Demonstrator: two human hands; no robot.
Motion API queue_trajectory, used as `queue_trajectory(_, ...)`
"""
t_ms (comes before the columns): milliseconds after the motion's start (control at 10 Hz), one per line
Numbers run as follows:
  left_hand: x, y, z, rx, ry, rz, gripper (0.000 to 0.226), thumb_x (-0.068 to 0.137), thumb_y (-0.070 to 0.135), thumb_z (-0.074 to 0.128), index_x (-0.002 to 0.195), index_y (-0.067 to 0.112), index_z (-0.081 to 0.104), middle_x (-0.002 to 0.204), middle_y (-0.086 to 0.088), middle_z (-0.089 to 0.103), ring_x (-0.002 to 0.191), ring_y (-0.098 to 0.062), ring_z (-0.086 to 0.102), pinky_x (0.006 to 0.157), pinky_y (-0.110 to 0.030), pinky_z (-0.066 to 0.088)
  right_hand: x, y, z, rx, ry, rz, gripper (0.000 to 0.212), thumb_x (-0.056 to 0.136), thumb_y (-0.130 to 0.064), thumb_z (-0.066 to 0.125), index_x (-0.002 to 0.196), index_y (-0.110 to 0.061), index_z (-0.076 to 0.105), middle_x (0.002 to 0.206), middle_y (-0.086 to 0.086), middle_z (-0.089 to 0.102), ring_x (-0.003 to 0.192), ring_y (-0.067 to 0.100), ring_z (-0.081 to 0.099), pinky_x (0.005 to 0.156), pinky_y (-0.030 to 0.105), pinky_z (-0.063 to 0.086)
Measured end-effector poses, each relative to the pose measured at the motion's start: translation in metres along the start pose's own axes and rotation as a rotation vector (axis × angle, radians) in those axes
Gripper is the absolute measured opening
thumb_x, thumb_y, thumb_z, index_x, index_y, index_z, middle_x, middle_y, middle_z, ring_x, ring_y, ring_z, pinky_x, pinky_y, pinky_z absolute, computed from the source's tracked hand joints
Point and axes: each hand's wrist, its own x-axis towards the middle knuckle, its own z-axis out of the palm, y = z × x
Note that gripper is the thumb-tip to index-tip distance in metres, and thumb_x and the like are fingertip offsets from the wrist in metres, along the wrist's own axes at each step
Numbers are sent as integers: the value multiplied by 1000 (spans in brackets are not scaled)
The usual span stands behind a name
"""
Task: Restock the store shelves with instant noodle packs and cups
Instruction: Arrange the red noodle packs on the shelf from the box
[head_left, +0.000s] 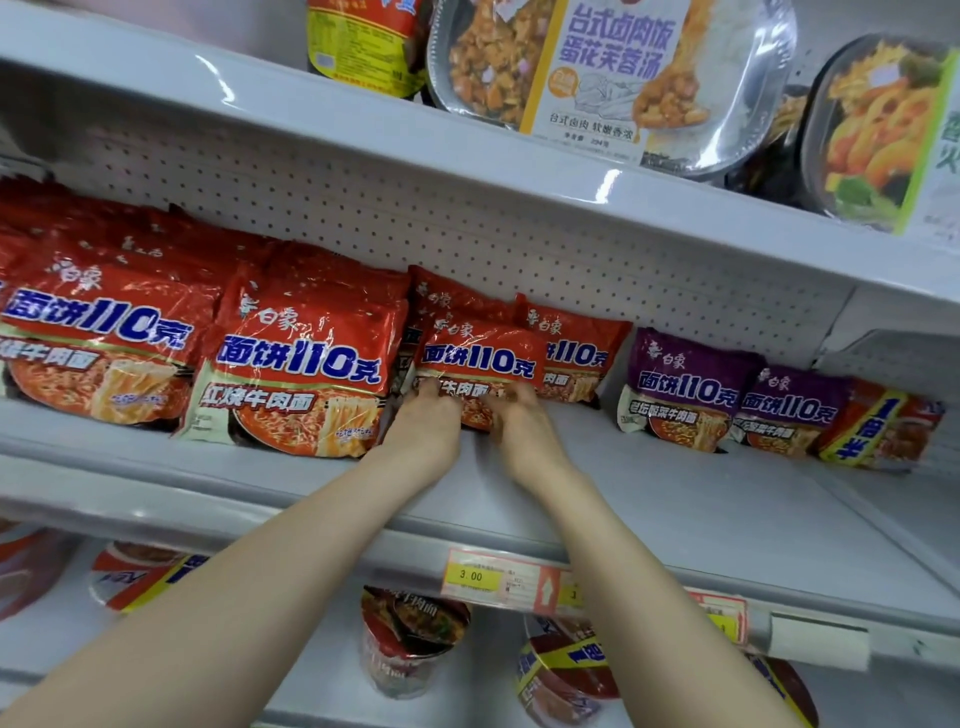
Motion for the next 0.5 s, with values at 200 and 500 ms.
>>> queue_trajectory(200,15,16,-2,26,-88,-53,49,93,0,48,141,7,44,153,-21,19,131,-43,41,109,-45,37,20,8,-2,-86,-119,29,49,98,-5,48,145,-16,44,153,15,31,136,36,36,108,39,34)
queue_trajectory(500,22,16,6,-6,-71,-71,47,91,1,52,137,8,48,155,-17,14,130,-41,40,109,-45,39,32,11,3,282,238,227,38,92,-36,47,128,-26,51,134,7,49,120,28,48,102,39,40)
